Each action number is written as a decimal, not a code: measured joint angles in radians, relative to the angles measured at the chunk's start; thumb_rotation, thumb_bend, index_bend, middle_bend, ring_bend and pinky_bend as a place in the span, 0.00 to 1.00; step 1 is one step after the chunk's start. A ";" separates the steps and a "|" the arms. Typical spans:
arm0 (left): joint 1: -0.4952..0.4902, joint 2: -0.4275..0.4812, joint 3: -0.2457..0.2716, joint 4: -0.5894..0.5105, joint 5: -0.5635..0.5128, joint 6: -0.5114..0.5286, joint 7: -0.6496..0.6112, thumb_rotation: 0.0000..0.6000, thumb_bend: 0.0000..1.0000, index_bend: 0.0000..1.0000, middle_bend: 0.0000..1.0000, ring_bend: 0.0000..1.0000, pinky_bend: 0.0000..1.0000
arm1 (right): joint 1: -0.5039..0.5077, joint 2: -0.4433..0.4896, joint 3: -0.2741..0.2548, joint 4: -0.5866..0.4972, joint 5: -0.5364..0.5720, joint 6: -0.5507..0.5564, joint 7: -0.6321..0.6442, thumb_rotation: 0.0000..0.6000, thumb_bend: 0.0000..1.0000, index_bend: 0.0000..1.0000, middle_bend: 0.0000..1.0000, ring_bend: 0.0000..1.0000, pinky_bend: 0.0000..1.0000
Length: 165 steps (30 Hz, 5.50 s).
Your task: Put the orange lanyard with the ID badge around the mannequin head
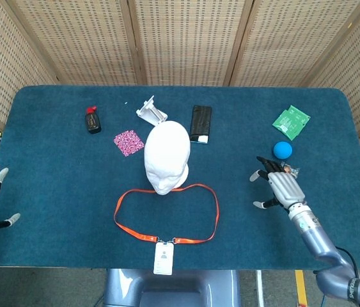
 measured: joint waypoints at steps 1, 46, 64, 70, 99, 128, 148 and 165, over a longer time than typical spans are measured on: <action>-0.002 -0.001 -0.001 0.002 -0.004 -0.004 0.000 1.00 0.00 0.00 0.00 0.00 0.00 | 0.011 -0.009 0.005 0.004 0.020 -0.017 -0.008 1.00 0.41 0.42 0.00 0.00 0.00; -0.021 -0.004 -0.006 0.019 -0.038 -0.039 -0.014 1.00 0.00 0.00 0.00 0.00 0.00 | 0.302 -0.393 0.038 0.221 0.537 -0.081 -0.417 1.00 0.50 0.51 0.00 0.00 0.00; -0.023 -0.001 -0.007 0.019 -0.043 -0.042 -0.023 1.00 0.00 0.00 0.00 0.00 0.00 | 0.335 -0.424 0.062 0.217 0.598 -0.053 -0.455 1.00 0.54 0.53 0.00 0.00 0.00; -0.024 0.000 -0.006 0.017 -0.043 -0.042 -0.024 1.00 0.00 0.00 0.00 0.00 0.00 | 0.343 -0.431 0.065 0.215 0.616 -0.037 -0.476 1.00 0.54 0.54 0.00 0.00 0.00; -0.023 -0.001 0.000 0.011 -0.030 -0.034 -0.021 1.00 0.00 0.00 0.00 0.00 0.00 | 0.267 -0.284 -0.008 0.016 0.455 0.017 -0.453 1.00 0.75 0.70 0.00 0.00 0.00; -0.331 -0.248 -0.079 0.103 -0.014 -0.339 0.014 1.00 0.24 0.43 0.00 0.00 0.00 | 0.184 -0.158 -0.044 -0.116 0.290 0.025 -0.293 1.00 0.75 0.71 0.00 0.00 0.00; -0.526 -0.541 -0.074 0.358 -0.026 -0.483 -0.026 1.00 0.27 0.47 0.00 0.00 0.00 | 0.172 -0.126 -0.029 -0.099 0.251 -0.018 -0.185 1.00 0.75 0.72 0.00 0.00 0.00; -0.564 -0.593 -0.069 0.374 -0.070 -0.518 -0.013 1.00 0.34 0.50 0.00 0.00 0.00 | 0.164 -0.122 -0.029 -0.099 0.238 -0.018 -0.157 1.00 0.75 0.72 0.00 0.00 0.00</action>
